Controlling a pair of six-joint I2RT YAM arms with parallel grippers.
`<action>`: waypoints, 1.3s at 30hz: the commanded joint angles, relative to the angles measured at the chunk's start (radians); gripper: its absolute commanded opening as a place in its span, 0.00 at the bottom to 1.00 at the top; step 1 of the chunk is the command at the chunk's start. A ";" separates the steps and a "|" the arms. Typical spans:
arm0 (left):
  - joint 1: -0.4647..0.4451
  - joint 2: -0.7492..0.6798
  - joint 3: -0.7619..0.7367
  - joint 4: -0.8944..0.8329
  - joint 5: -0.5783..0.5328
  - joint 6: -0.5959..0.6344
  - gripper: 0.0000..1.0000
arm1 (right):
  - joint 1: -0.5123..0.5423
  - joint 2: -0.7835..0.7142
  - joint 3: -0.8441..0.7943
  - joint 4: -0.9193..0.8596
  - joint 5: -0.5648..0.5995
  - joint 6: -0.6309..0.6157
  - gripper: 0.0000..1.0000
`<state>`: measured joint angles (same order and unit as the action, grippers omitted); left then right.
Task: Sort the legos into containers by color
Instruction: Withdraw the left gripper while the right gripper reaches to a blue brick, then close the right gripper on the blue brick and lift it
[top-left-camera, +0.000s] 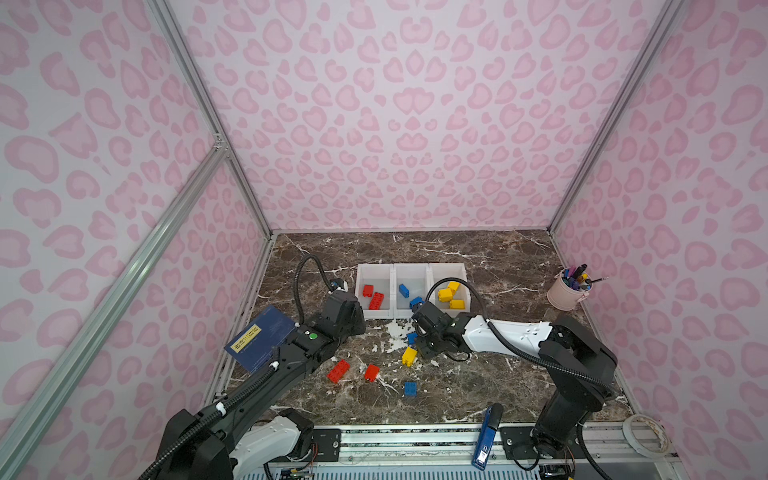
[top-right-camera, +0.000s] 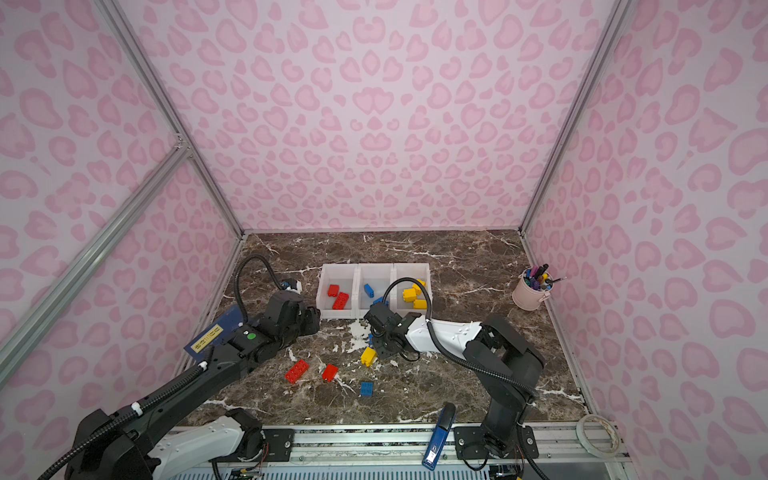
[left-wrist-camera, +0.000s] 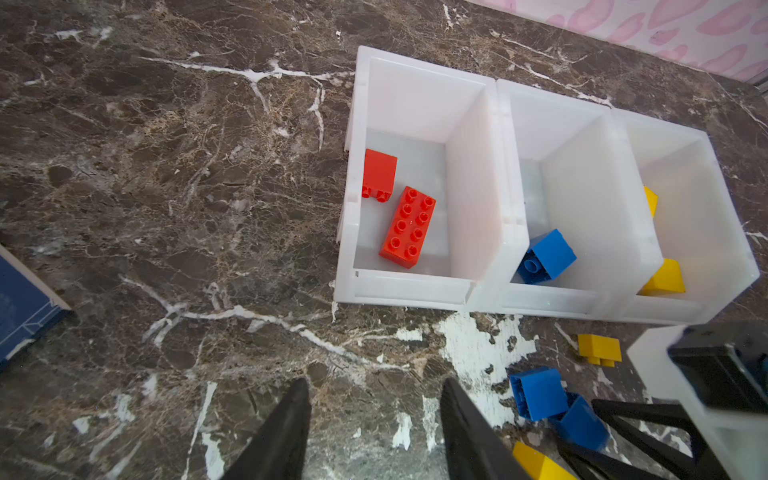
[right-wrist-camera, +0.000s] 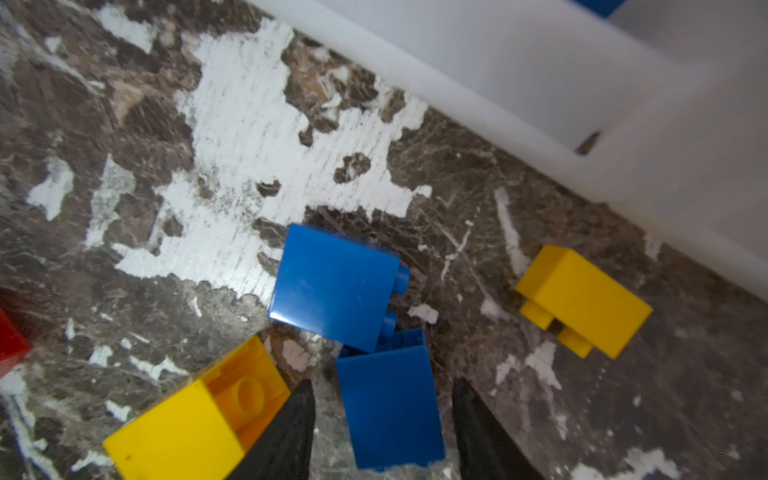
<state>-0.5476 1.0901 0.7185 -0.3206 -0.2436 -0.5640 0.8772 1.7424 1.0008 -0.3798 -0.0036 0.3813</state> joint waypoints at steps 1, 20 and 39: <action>-0.002 0.005 0.001 0.022 -0.024 -0.010 0.53 | 0.005 0.022 0.010 -0.029 0.013 -0.012 0.52; -0.018 -0.027 -0.067 0.046 -0.047 -0.049 0.54 | 0.019 0.035 0.014 -0.027 0.031 -0.003 0.37; -0.021 -0.029 -0.074 0.042 -0.052 -0.045 0.54 | -0.048 -0.100 0.051 -0.092 0.031 -0.046 0.35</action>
<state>-0.5694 1.0657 0.6476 -0.2977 -0.2821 -0.6014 0.8429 1.6585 1.0454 -0.4423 0.0231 0.3546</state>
